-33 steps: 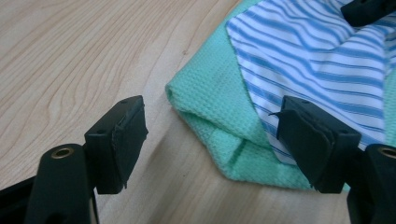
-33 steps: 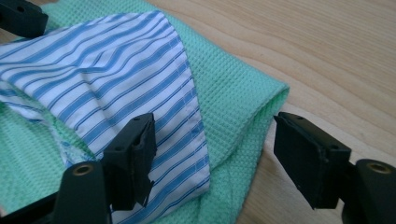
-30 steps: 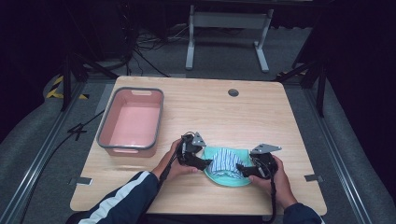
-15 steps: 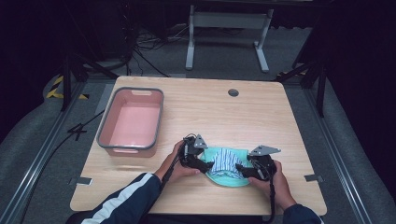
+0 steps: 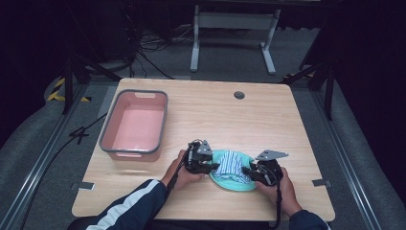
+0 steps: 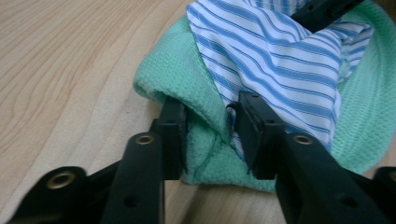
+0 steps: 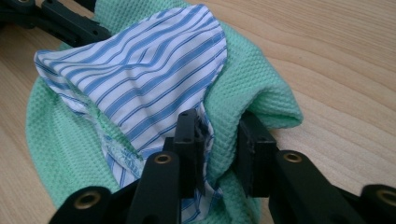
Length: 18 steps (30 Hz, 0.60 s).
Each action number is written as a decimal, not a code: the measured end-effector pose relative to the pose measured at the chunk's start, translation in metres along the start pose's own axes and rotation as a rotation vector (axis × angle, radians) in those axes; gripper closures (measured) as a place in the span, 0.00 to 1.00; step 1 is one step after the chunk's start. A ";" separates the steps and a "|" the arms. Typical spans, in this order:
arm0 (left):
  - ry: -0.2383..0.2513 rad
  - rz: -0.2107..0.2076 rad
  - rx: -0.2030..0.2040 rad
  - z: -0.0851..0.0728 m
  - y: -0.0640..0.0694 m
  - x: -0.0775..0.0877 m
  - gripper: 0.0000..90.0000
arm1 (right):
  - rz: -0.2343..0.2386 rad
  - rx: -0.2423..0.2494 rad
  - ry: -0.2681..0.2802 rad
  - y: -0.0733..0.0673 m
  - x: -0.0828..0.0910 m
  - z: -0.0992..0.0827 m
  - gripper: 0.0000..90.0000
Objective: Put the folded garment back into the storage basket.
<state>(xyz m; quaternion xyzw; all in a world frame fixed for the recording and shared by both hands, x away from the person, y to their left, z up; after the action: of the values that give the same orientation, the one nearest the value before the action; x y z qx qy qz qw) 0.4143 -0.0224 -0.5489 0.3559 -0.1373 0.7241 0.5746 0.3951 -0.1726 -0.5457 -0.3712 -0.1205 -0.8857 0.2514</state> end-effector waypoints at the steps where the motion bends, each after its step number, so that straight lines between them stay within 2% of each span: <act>1: -0.006 -0.004 -0.010 0.000 0.000 0.000 0.78 | 0.003 -0.003 0.006 0.000 0.000 0.000 0.82; 4: 0.001 -0.014 -0.005 0.000 0.003 0.000 0.83 | 0.008 0.004 0.009 -0.002 0.000 -0.001 0.86; 6: -0.006 -0.011 -0.016 -0.001 0.003 0.000 0.85 | 0.009 0.002 0.012 -0.002 0.001 -0.001 0.86; 8: -0.003 -0.017 -0.010 0.000 0.004 -0.001 0.86 | 0.007 0.004 0.014 -0.001 0.001 0.000 0.87; 12: -0.003 -0.016 -0.008 0.001 0.005 0.000 0.87 | 0.009 -0.003 0.019 -0.001 0.002 0.000 0.88; 18: -0.017 -0.017 -0.032 0.003 0.007 0.002 0.87 | 0.008 0.005 0.030 -0.001 0.006 0.002 0.88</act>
<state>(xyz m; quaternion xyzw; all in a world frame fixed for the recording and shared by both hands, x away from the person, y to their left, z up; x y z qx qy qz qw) 0.4085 -0.0250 -0.5441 0.3541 -0.1508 0.7139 0.5850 0.3924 -0.1735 -0.5395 -0.3579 -0.1173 -0.8898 0.2577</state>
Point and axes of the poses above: each handheld gripper's, and its own axes: x roughly backward along the jaws, z roughly out of its top, y roughly to its right, the point moved 10 cm from there along -x, roughly forward along the jaws, and after that the axes turned 10 degrees about -z, right-handed, at the moved point
